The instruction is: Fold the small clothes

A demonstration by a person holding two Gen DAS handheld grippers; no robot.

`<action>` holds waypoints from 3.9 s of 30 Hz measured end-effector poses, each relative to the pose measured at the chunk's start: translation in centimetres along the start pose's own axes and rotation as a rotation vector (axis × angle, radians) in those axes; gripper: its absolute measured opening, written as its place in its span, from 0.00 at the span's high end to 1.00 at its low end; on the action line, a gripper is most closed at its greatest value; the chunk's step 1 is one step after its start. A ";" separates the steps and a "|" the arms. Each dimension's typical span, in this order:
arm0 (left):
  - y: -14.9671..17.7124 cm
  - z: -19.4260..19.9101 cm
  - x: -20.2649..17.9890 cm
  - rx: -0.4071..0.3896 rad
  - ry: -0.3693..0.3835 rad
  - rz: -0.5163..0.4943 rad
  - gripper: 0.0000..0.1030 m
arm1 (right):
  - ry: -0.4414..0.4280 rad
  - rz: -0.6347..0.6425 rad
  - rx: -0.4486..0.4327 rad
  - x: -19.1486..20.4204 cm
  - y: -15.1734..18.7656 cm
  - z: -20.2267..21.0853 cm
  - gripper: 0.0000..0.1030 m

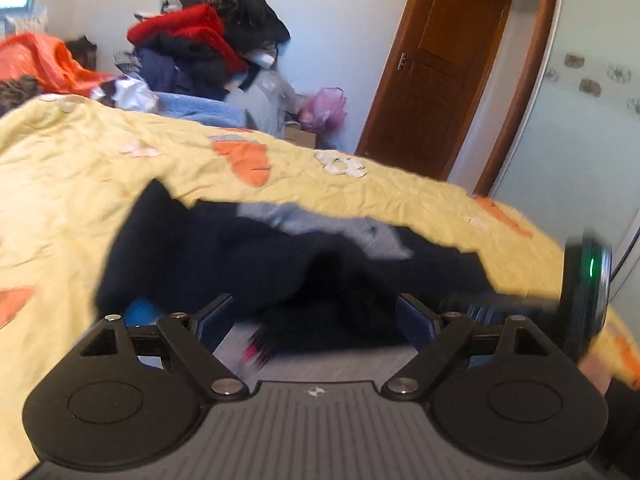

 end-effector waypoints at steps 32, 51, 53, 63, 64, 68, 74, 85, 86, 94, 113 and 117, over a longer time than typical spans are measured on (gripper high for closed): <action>4.0 1.7 6.4 -0.041 -0.017 0.279 0.09 | -0.306 -0.018 0.050 8.1 -3.1 4.5 0.82; 4.0 1.6 6.3 -0.039 -0.022 0.277 0.08 | -0.366 -0.520 0.249 -0.7 -1.7 0.4 0.41; 4.0 1.6 6.3 -0.038 -0.021 0.277 0.08 | -0.347 -0.434 0.244 0.5 -1.6 0.3 0.57; 3.9 1.4 6.2 -0.041 -0.014 0.284 0.06 | -0.225 -0.167 0.212 -2.3 -6.1 2.1 0.88; 3.9 1.4 6.2 -0.041 -0.013 0.285 0.06 | -0.193 -0.160 0.224 -3.2 -6.1 1.8 0.88; 3.8 1.3 6.2 -0.039 -0.016 0.281 0.06 | -0.186 -0.173 0.254 -4.3 -4.4 0.8 0.84; 2.8 2.1 6.0 -0.027 -0.015 0.295 0.06 | -0.017 -0.220 0.129 -4.7 -4.3 1.8 0.61; -4.2 -10.7 4.4 0.176 -0.162 -0.032 0.04 | -0.060 0.015 0.072 0.8 -3.4 -0.3 0.37; -3.6 -11.5 4.6 0.195 -0.168 -0.057 0.01 | -0.029 0.047 0.065 0.6 -2.9 -0.8 0.37; -2.8 -11.9 4.8 0.143 -0.192 -0.121 0.00 | -0.023 0.134 -0.022 0.0 -1.6 -1.4 0.30; 5.5 -1.5 -2.7 0.191 -0.224 -0.153 0.00 | 0.037 0.068 0.051 1.6 7.0 8.6 0.06; 6.0 0.1 -3.0 0.238 -0.249 -0.144 0.00 | 0.033 0.051 0.071 1.6 8.3 11.0 0.06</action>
Point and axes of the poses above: each gripper's, at about its wrist camera, not at the fingertips, and z roughly against the way its jaws point, x to its left, y to its underside, the point moved 7 cm from there along -z, roughly the way its jaws point, and after that the axes turned 2 degrees about -z, right-handed, at the moved point
